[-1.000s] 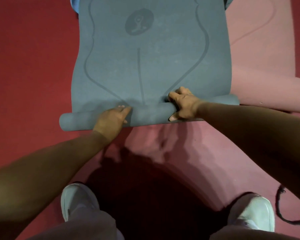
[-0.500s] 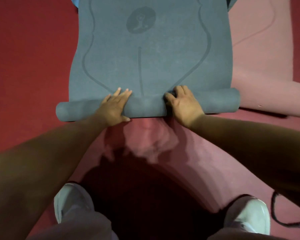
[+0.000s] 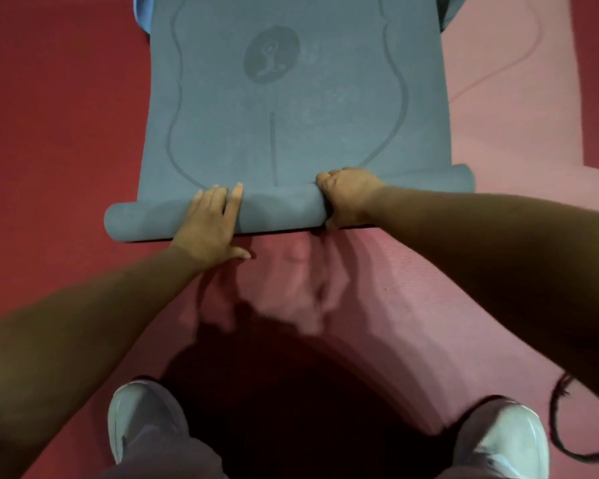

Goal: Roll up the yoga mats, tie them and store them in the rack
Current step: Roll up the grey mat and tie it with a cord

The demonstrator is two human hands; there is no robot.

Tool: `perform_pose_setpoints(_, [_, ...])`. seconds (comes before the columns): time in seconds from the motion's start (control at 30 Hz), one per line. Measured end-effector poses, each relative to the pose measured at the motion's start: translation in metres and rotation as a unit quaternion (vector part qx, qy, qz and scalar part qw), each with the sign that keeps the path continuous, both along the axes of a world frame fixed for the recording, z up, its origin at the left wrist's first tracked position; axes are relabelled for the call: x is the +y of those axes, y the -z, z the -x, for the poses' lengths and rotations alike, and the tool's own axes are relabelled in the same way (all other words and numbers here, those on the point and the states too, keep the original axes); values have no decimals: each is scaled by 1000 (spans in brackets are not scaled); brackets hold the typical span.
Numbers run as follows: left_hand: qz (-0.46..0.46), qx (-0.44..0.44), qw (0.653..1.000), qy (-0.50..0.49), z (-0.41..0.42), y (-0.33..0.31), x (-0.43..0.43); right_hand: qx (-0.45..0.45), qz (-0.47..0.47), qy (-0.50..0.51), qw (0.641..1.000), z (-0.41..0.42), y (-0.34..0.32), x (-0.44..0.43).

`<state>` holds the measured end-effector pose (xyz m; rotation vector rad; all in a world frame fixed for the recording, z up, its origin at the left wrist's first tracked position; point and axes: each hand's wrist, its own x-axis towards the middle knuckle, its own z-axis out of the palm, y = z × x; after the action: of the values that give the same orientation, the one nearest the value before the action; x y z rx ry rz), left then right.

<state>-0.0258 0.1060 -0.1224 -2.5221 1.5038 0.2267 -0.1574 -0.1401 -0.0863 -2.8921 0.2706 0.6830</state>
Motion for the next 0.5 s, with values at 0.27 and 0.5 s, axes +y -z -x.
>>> perform_pose_setpoints(0.27, [-65, 139, 983, 105, -7, -3, 46, 115, -184, 6, 976, 33, 7, 48])
perform_pose_setpoints(0.5, [-204, 252, 943, 76, 3, -1, 60, -79, 1, -107, 991, 97, 33, 91])
